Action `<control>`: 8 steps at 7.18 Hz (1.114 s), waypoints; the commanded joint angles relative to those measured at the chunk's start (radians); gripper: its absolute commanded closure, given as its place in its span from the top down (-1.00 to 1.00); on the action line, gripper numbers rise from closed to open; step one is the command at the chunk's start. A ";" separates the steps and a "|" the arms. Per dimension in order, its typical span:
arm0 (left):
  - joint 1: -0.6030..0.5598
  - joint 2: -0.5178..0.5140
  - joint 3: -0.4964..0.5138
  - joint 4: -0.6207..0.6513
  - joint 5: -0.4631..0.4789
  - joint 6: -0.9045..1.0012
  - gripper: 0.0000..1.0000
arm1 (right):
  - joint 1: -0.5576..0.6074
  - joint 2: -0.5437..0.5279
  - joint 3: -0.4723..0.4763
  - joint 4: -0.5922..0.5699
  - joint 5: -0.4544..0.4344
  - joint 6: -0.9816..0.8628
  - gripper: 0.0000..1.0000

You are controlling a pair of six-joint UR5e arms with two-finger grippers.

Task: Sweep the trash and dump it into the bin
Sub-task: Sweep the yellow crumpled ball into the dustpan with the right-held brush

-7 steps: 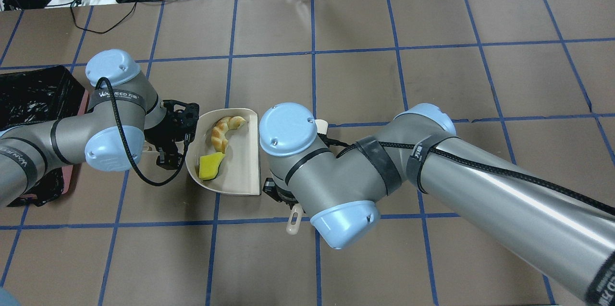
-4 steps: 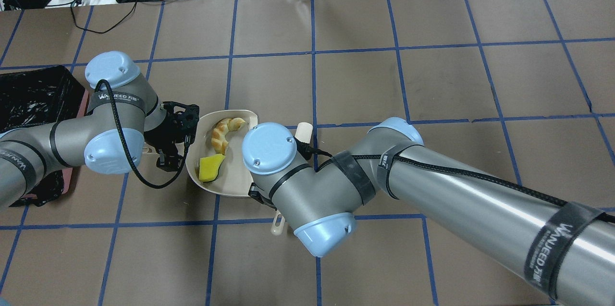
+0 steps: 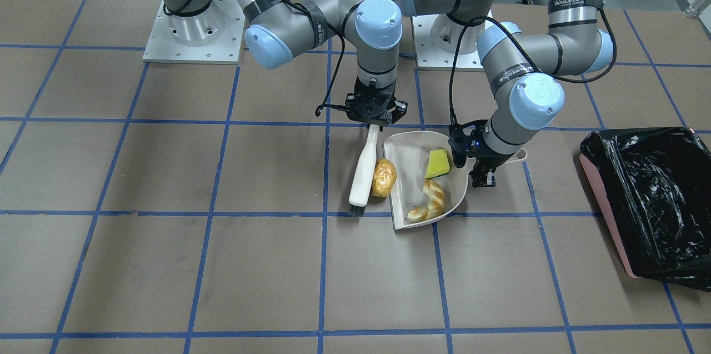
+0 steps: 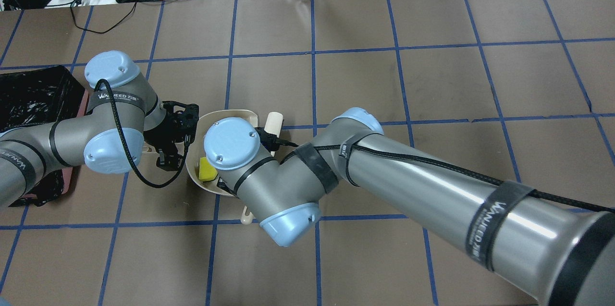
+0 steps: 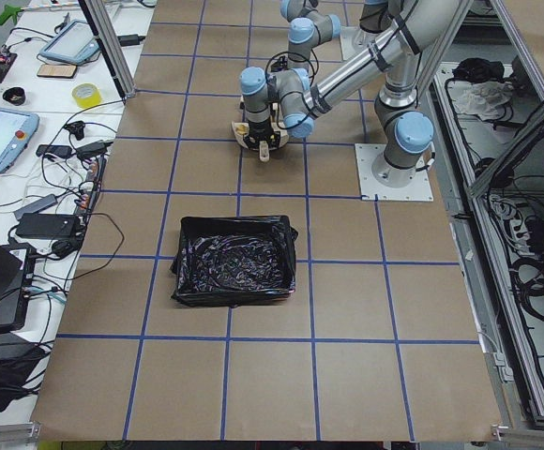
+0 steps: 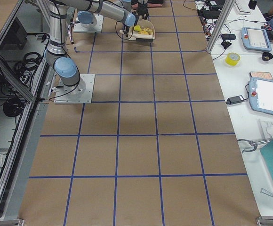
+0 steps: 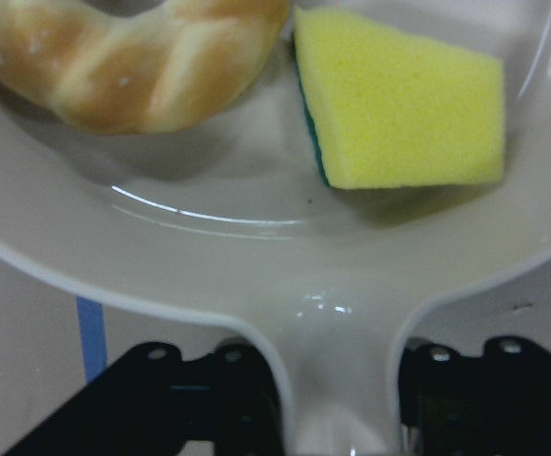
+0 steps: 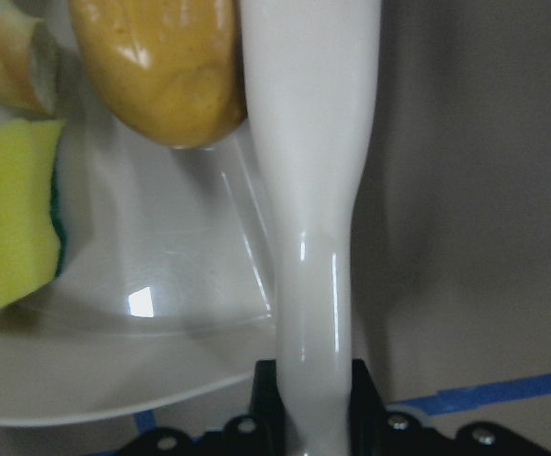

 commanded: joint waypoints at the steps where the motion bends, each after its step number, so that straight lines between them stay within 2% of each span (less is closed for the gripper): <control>1: 0.003 0.000 0.007 0.000 -0.001 0.001 -1.00 | 0.031 0.072 -0.114 0.018 0.000 0.057 -1.00; 3: 0.004 0.000 0.008 0.005 -0.004 0.011 -1.00 | 0.031 0.069 -0.136 0.075 -0.005 0.049 -1.00; 5: 0.004 -0.002 0.025 0.003 -0.011 0.009 -1.00 | 0.008 0.037 -0.136 0.133 -0.055 -0.005 -1.00; 8: 0.011 -0.005 0.048 -0.003 -0.059 0.004 -1.00 | -0.099 -0.105 -0.122 0.323 -0.060 -0.172 -1.00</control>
